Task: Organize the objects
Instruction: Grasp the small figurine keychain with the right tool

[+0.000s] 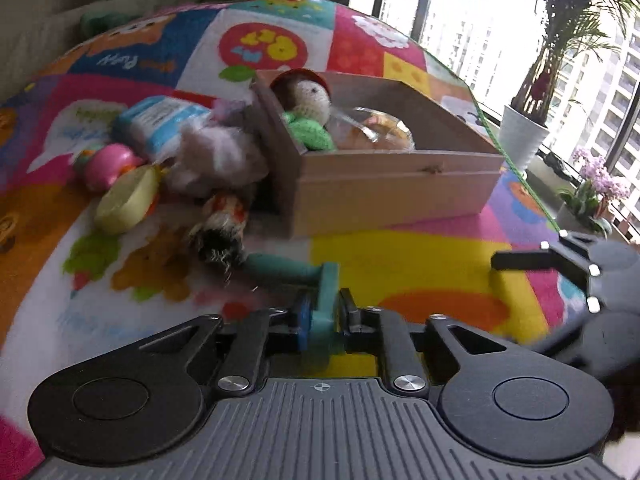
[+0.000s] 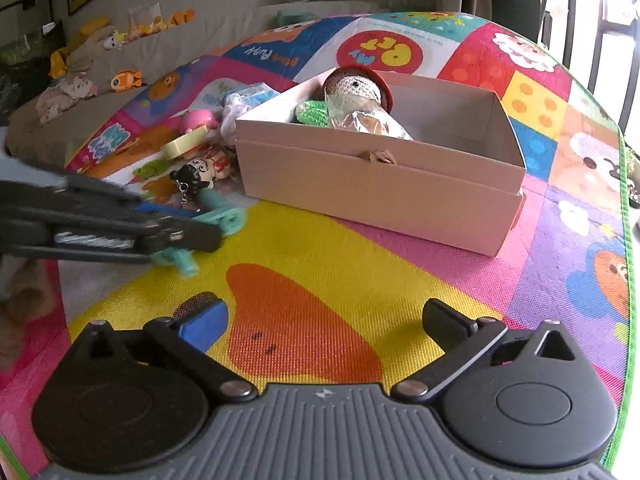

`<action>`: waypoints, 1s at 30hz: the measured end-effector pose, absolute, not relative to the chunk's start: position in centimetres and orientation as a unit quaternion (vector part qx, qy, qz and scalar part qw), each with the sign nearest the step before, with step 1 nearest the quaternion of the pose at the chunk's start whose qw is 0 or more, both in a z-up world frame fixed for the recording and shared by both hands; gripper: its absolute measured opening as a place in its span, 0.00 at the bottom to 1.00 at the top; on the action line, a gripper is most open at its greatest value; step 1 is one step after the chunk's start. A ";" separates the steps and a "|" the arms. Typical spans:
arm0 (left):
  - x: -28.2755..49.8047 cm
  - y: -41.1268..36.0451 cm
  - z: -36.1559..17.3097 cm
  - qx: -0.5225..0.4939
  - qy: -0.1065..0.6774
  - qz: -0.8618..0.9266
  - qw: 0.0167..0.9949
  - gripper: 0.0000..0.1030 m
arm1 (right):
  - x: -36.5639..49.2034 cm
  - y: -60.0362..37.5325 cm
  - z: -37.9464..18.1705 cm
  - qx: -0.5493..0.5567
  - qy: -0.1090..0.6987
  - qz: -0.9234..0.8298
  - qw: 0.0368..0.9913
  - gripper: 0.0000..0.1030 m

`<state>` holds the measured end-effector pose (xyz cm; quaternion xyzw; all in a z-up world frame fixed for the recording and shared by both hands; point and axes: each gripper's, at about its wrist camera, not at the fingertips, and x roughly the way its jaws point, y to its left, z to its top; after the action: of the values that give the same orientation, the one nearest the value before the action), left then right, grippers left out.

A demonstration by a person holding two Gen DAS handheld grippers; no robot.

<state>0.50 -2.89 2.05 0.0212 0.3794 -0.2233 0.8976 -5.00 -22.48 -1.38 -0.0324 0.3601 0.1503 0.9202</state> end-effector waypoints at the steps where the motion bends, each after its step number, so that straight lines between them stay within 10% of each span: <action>1: -0.2 -2.0 2.1 0.024 0.378 -0.214 0.900 0.14 | -4.9 -22.5 -1.4 -0.033 0.362 0.151 0.919 1.00; 12: -2.4 9.3 2.1 -0.086 0.369 -0.092 0.921 0.17 | -5.9 -19.3 -0.4 -0.056 0.345 0.196 0.916 1.00; 20: -3.0 10.3 1.9 -0.119 0.353 -0.089 0.924 0.17 | -5.4 -8.6 1.6 -0.186 0.225 0.197 0.936 0.60; 30: -3.3 11.4 1.4 -0.139 0.345 -0.096 0.923 0.19 | -0.2 -5.6 -0.4 -0.191 0.288 0.174 0.922 0.30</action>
<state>-3.33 11.39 1.44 -0.1394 0.3447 -0.0964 0.9233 -0.17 -5.64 -0.37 -0.1914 0.2875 0.1742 0.9221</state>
